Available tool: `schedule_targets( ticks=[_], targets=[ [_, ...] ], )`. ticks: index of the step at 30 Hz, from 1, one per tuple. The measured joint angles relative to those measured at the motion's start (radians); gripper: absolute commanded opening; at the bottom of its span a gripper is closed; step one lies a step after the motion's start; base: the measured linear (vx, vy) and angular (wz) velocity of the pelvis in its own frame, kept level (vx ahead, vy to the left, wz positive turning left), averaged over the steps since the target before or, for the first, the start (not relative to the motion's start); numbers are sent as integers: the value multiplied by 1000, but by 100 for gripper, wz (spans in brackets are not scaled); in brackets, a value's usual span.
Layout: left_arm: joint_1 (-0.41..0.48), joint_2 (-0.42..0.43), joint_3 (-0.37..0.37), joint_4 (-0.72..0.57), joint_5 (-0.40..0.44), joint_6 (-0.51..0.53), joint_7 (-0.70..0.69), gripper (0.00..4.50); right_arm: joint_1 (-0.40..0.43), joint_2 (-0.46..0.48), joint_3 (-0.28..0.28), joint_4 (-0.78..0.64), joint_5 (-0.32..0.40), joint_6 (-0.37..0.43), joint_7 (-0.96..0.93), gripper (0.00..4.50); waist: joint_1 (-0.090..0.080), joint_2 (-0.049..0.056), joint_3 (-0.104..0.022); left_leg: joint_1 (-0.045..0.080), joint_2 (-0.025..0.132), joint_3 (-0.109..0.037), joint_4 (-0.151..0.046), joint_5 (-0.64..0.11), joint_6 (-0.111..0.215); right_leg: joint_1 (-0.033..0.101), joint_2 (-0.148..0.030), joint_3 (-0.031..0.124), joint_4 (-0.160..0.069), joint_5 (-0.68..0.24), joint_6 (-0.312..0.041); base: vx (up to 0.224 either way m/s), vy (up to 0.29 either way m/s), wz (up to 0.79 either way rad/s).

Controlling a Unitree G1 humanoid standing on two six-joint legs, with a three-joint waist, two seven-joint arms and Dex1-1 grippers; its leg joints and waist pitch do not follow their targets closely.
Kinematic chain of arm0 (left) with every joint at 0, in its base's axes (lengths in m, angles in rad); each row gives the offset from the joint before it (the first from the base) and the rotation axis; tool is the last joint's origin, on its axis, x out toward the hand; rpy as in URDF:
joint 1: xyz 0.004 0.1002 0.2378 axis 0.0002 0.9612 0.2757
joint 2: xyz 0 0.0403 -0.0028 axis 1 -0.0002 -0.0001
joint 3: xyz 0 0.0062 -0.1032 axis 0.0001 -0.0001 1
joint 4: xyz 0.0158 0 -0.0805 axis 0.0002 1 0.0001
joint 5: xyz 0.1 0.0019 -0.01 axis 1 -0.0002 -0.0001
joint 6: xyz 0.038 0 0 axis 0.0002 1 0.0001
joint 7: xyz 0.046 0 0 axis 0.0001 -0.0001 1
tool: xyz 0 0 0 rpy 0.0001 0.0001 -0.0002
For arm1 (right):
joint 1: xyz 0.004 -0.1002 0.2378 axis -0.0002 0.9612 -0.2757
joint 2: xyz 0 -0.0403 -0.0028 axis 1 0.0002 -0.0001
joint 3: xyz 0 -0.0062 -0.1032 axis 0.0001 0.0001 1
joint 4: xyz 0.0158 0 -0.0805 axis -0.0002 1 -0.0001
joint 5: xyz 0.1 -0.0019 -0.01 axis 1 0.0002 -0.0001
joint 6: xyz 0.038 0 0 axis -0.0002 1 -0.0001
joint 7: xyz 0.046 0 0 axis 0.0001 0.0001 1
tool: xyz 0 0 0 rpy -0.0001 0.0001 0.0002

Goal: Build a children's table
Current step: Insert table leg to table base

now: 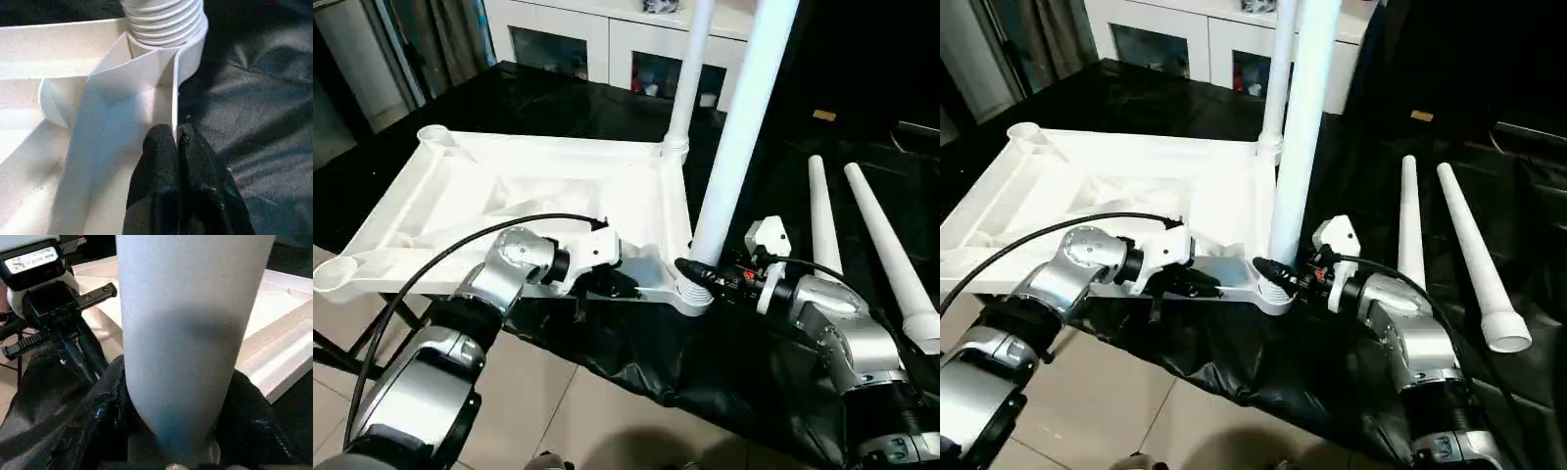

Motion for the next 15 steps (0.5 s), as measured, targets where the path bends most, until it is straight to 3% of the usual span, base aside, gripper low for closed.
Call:
schedule_targets(
  ticks=[6, 7, 10, 15],
  targets=[
    [-12, -1, -7, 32, 8, -30, 0, 0, 0, 0, 1, 0, -3, 0, -1, 191, 1, 0, 0, 1, 0, 0, 0, 0, 0, 1, 0, 0, 0, 0, 0, 0, 0, 0],
    [-13, -1, -7, 34, 8, -33, 0, 27, 0, 0, 1, 0, -3, 0, -1, 191, 1, 0, 0, 1, 0, 0, 0, 0, 0, 1, 0, 0, 0, 0, 0, 0, 0, 0],
    [-19, -7, -5, 56, 14, -29, 3, 54, 0, 0, 1, 0, -3, 0, -3, 191, 2, 0, 0, 2, 0, 0, 0, 0, 0, 1, 0, 0, 0, 0, 0, 0, 0, 0],
    [-28, -16, -3, 104, 27, -43, 26, 71, 0, -1, 0, 0, -5, 0, -3, 191, 6, 1, -1, 2, 0, 0, 0, 0, 0, 2, 0, 0, 0, 0, 0, 0, 0, 0]
  ],
)
